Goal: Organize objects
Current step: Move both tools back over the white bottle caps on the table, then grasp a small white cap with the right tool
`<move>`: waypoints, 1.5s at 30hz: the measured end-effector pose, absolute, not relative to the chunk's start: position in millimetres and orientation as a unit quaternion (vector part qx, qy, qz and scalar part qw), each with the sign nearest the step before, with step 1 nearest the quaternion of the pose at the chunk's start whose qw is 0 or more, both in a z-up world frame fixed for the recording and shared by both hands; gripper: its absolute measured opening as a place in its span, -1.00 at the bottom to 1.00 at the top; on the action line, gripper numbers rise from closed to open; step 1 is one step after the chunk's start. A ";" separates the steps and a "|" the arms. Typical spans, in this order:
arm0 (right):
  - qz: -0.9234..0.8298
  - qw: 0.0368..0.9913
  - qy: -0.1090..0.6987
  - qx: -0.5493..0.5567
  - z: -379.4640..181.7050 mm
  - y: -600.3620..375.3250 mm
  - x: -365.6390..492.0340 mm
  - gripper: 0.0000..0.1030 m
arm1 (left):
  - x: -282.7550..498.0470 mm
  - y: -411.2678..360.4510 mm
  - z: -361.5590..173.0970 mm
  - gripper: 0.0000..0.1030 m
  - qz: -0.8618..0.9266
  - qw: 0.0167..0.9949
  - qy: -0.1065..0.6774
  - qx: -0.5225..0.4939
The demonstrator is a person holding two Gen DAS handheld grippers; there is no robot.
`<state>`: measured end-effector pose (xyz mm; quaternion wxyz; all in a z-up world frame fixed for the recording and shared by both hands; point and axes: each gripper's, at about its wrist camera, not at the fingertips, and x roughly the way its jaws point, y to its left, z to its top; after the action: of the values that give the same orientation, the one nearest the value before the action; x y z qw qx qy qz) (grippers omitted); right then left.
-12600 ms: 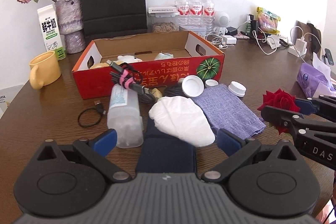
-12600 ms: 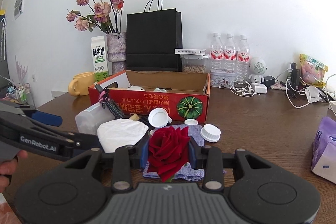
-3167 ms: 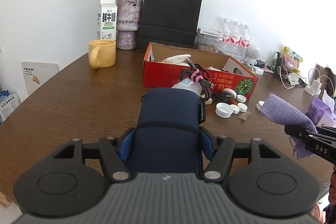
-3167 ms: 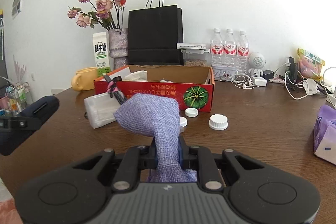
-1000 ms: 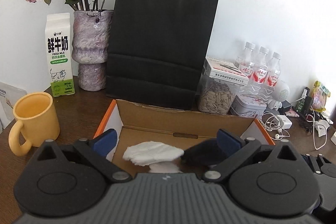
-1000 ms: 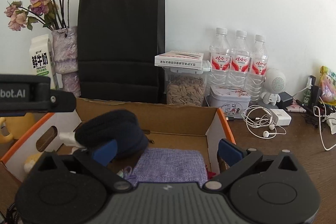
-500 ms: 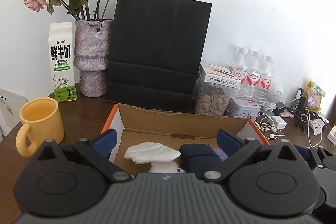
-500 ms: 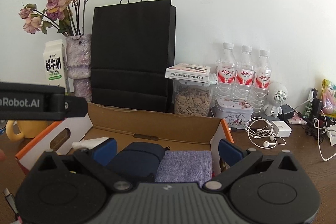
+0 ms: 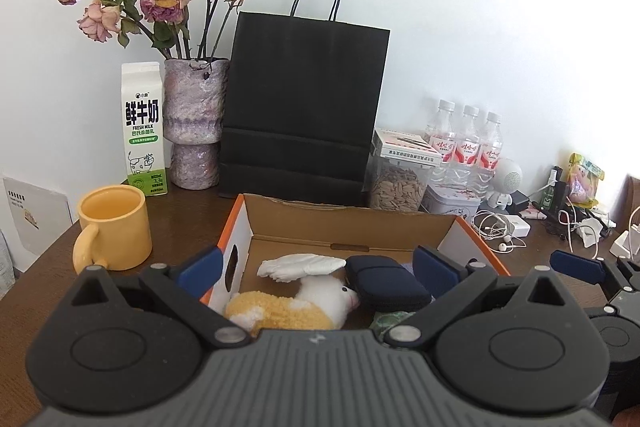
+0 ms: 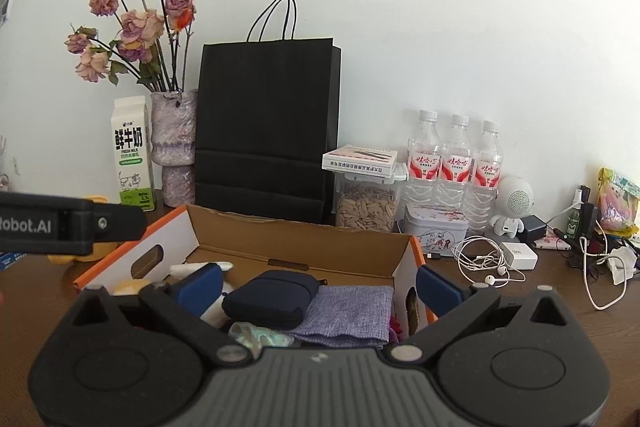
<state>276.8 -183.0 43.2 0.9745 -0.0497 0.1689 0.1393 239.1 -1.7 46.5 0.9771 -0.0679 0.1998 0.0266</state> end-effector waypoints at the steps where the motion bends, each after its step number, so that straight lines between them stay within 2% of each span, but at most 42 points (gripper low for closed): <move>1: 0.141 0.975 0.165 -0.049 42.8 -185.2 269.3 1.00 | 231.3 -1.5 46.6 1.00 0.023 0.978 0.196 -0.065; 6: 0.149 0.973 0.172 -0.052 31.6 -196.8 228.7 1.00 | 188.4 5.8 34.9 1.00 0.023 0.979 0.188 -0.072; 16: 0.146 0.962 0.220 -0.068 -3.9 -216.6 165.4 1.00 | 131.2 22.9 -6.2 1.00 0.042 0.968 0.241 -0.053; 26: 0.132 0.954 0.262 -0.068 -26.2 -237.0 137.9 1.00 | 99.4 34.0 -20.4 1.00 0.048 0.961 0.268 -0.047; 32: 0.140 0.950 0.269 -0.077 -27.1 -230.1 152.6 1.00 | 96.0 31.0 -20.7 1.00 0.048 0.960 0.273 -0.047; 34: 0.140 0.946 0.282 -0.080 -31.3 -226.9 166.5 0.92 | 94.6 30.7 -19.7 1.00 0.047 0.960 0.272 -0.047; 36: 0.139 0.940 0.300 -0.081 -36.8 -222.8 184.1 0.67 | 93.1 30.9 -18.6 1.00 0.048 0.960 0.272 -0.048; 40: 0.136 0.934 0.324 -0.063 -44.9 -217.5 213.8 0.45 | 90.2 33.2 -18.0 1.00 0.050 0.959 0.274 -0.053; 43: 0.149 0.932 0.329 -0.032 -52.0 -218.6 221.5 0.15 | 87.9 35.5 -17.7 1.00 0.051 0.959 0.274 -0.056; 45: 0.156 0.934 0.317 -0.051 -53.0 -213.4 215.6 -0.23 | 86.5 37.1 -17.1 1.00 0.051 0.959 0.273 -0.058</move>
<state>215.6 -213.4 -53.0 0.9341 -0.0511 0.3173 0.1558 86.5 37.1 -17.1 0.9590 -0.0581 0.2726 0.0510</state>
